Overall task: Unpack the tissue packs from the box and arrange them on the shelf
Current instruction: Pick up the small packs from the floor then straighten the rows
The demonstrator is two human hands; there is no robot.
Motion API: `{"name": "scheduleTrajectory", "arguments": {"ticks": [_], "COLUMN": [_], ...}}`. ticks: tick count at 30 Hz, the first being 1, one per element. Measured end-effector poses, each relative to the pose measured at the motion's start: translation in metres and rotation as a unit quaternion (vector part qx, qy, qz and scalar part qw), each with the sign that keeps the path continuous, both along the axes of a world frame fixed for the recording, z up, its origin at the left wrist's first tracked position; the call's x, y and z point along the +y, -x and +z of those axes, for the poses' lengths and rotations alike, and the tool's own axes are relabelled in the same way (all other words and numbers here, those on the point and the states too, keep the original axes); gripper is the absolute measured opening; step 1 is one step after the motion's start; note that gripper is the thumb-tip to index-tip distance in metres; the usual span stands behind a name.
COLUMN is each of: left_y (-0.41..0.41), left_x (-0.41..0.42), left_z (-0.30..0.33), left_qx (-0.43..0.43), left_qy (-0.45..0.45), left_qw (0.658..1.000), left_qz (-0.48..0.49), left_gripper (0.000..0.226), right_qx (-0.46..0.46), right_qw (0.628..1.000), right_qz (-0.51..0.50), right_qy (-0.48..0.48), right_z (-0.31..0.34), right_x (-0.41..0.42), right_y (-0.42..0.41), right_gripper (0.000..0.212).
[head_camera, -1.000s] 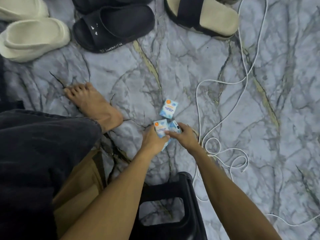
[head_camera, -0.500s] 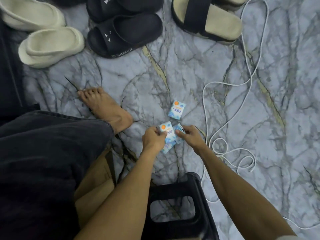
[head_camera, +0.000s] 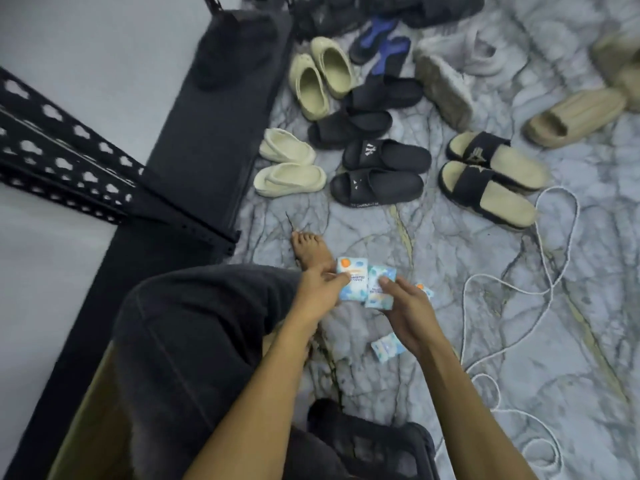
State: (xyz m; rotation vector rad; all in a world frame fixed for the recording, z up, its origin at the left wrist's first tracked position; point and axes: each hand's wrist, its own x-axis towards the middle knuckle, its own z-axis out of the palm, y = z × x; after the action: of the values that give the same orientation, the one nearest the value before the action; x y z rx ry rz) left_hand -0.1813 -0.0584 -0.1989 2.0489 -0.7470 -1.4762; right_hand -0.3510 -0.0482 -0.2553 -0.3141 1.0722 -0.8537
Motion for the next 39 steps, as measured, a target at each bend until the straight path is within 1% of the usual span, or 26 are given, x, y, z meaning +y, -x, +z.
{"name": "scheduleTrajectory", "arguments": {"ticks": [2, 5, 8, 12, 14, 17, 20, 22, 24, 27, 29, 31, 32, 34, 36, 39], "left_y": [-0.016, -0.044, -0.077, -0.134, -0.156, -0.176, -0.190, -0.199, -0.210, -0.227, -0.236, -0.243, -0.246, -0.251, -0.255, -0.258], "left_x": [0.016, 0.059, 0.103, 0.157, 0.186, 0.236, 0.291, 0.327, 0.362, 0.409, 0.437, 0.461, 0.473, 0.493, 0.508, 0.523], "left_z": [0.035, 0.083, 0.132, 0.202, 0.228, 0.259, 0.281, 0.294, 0.308, 0.327, 0.337, 0.342, 0.343, 0.342, 0.340, 0.337], "left_qx": [-0.002, 0.001, 0.010, 0.013, 0.007, -0.005, -0.016, -0.018, -0.030, -0.063, -0.070, -0.071, -0.072, -0.080, -0.084, -0.083], "left_qy": [0.033, 0.107, 0.191, 0.276, 0.309, 0.339, 0.353, 0.362, 0.373, 0.396, 0.413, 0.425, 0.427, 0.423, 0.416, 0.407], "left_qw": [0.999, 0.987, 0.952, 0.902, 0.875, 0.830, 0.790, 0.768, 0.750, 0.722, 0.696, 0.670, 0.659, 0.645, 0.641, 0.645], "left_qz": [0.029, 0.122, 0.239, 0.332, 0.372, 0.442, 0.501, 0.528, 0.545, 0.563, 0.583, 0.605, 0.615, 0.632, 0.640, 0.641], "left_gripper": [0.026, 0.028, 0.025, 0.027, 0.030, 0.035, 0.037, 0.034, 0.034, 0.031, 0.030, 0.030, 0.029, 0.028, 0.028, 0.029], "right_qx": [-0.013, -0.020, -0.016, 0.005, 0.010, 0.002, -0.030, -0.060, -0.086, -0.096, -0.119, -0.147, -0.156, -0.176, -0.198, -0.227], "right_qw": [0.999, 0.993, 0.974, 0.934, 0.904, 0.849, 0.810, 0.788, 0.758, 0.703, 0.676, 0.651, 0.647, 0.654, 0.635, 0.593], "right_qz": [0.020, 0.091, 0.179, 0.256, 0.292, 0.364, 0.430, 0.466, 0.509, 0.538, 0.545, 0.573, 0.593, 0.643, 0.691, 0.734], "right_qy": [0.023, 0.068, 0.136, 0.248, 0.313, 0.384, 0.399, 0.397, 0.398, 0.455, 0.482, 0.475, 0.453, 0.359, 0.283, 0.239], "right_z": [0.035, 0.089, 0.144, 0.215, 0.251, 0.298, 0.330, 0.348, 0.365, 0.387, 0.399, 0.405, 0.407, 0.410, 0.410, 0.402], "right_x": [-0.002, -0.001, 0.007, 0.026, 0.043, 0.079, 0.118, 0.147, 0.177, 0.223, 0.253, 0.278, 0.290, 0.306, 0.315, 0.323], "right_y": [-0.020, -0.064, -0.119, -0.199, -0.236, -0.279, -0.314, -0.334, -0.355, -0.383, -0.397, -0.407, -0.411, -0.420, -0.427, -0.437], "right_gripper": [0.031, 0.035, 0.038, 0.031, 0.032, 0.022, 0.017, 0.022, 0.030, 0.033, 0.031, 0.027, 0.027, 0.033, 0.037, 0.039]}}
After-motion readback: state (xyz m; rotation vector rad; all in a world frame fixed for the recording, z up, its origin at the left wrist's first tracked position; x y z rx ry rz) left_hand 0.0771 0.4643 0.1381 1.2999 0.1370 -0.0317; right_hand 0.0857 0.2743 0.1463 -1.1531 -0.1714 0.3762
